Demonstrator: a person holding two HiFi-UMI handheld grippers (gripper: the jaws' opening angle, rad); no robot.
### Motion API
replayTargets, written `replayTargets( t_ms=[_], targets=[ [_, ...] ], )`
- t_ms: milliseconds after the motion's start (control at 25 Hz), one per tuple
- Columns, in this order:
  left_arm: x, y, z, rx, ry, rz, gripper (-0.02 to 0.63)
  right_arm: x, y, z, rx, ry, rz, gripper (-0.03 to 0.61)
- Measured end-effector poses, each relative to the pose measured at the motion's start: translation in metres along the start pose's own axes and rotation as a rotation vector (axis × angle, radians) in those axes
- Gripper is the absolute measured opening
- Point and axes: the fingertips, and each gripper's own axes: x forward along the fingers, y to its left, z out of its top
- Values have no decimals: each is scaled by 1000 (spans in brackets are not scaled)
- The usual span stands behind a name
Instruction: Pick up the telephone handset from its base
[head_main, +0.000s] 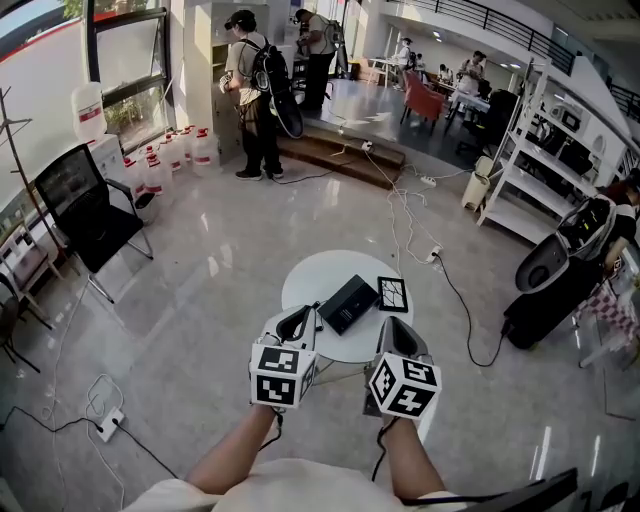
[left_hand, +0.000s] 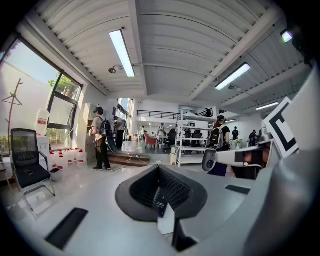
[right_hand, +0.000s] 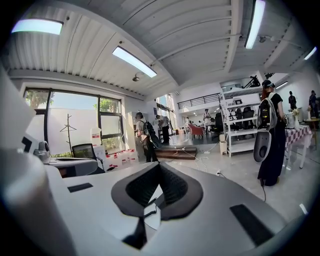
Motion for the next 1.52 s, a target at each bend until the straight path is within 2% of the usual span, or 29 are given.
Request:
replayTargets(
  t_ms=[480,840,1120,1520],
  targets=[
    [27,-7,-11,-9,43,-16,15,20,-18,-8,16,36,6,25],
    [39,-7,-16,-19,53,-34,15,26,-32,-19,31,61,-28,25],
    [62,3,-19,-41,61,-44,16,48,-34,-14,13,63,-34,25],
    [106,25,-4,-35,37,-72,15,92,-26,-4,23,51,-35,25]
  ],
)
